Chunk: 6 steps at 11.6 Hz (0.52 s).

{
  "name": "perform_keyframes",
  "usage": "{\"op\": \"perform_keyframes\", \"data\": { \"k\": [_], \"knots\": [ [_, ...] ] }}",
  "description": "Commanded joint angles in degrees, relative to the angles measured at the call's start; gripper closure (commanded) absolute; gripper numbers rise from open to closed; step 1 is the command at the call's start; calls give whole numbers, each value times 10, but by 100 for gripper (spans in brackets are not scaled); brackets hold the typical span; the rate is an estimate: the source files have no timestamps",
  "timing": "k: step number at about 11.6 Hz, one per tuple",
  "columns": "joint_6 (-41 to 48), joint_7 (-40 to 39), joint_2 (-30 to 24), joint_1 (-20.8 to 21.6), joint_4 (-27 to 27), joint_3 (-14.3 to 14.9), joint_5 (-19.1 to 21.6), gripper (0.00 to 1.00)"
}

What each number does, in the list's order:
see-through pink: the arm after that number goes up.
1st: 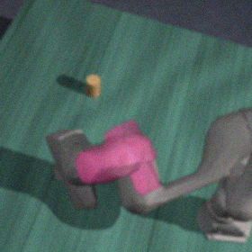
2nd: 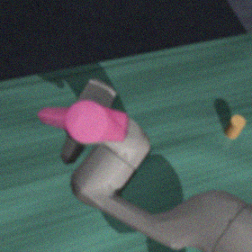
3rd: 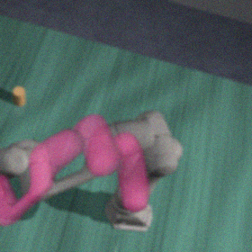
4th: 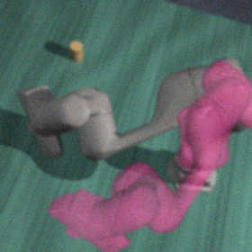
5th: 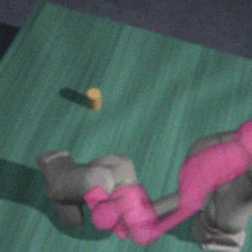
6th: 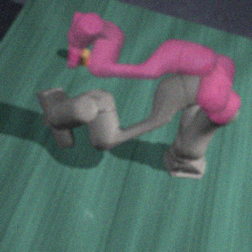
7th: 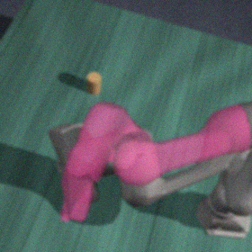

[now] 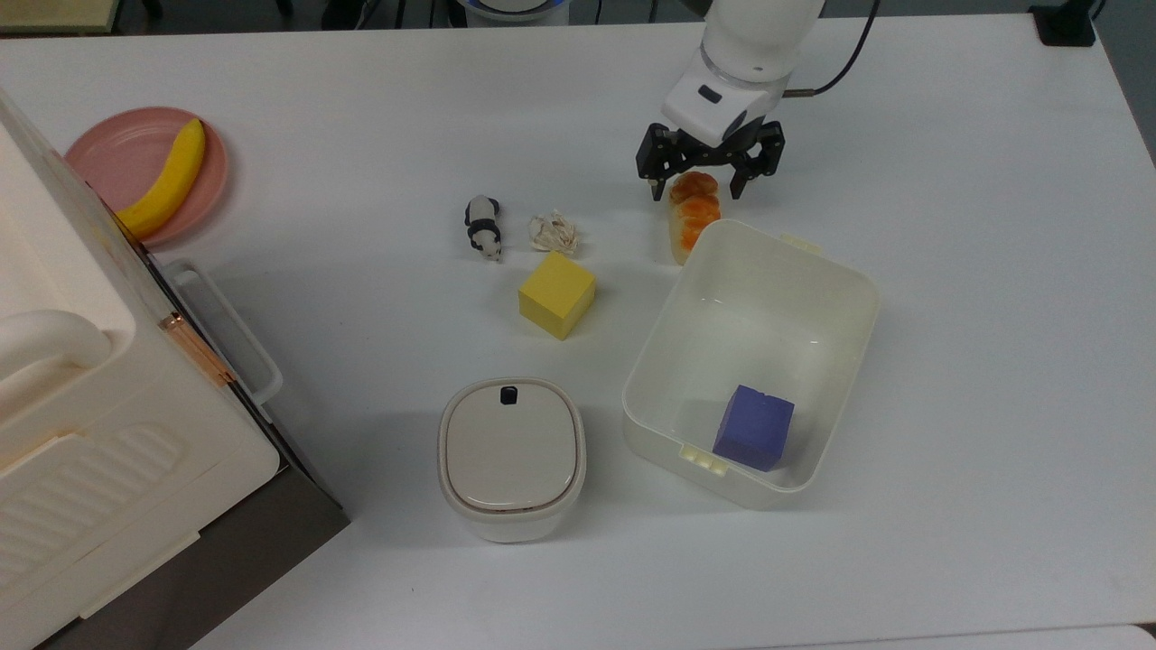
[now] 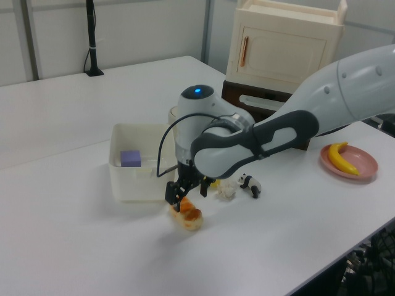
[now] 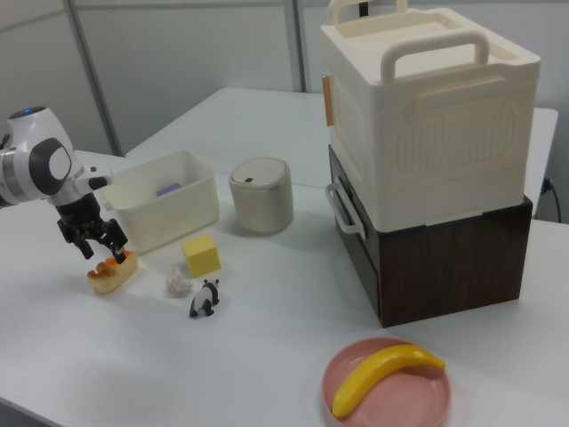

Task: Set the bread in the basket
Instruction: 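Lower the gripper and close it on the orange bread roll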

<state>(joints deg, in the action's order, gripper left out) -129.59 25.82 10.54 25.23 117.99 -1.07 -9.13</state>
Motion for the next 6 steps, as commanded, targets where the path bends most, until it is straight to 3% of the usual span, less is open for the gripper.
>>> {"op": "perform_keyframes", "data": {
  "k": [1, 6],
  "knots": [
    [-3, 14, 23, 7, -19, 3, -14, 0],
    [-2, 13, 49, 0, -22, 4, -35, 0]
  ]
}}
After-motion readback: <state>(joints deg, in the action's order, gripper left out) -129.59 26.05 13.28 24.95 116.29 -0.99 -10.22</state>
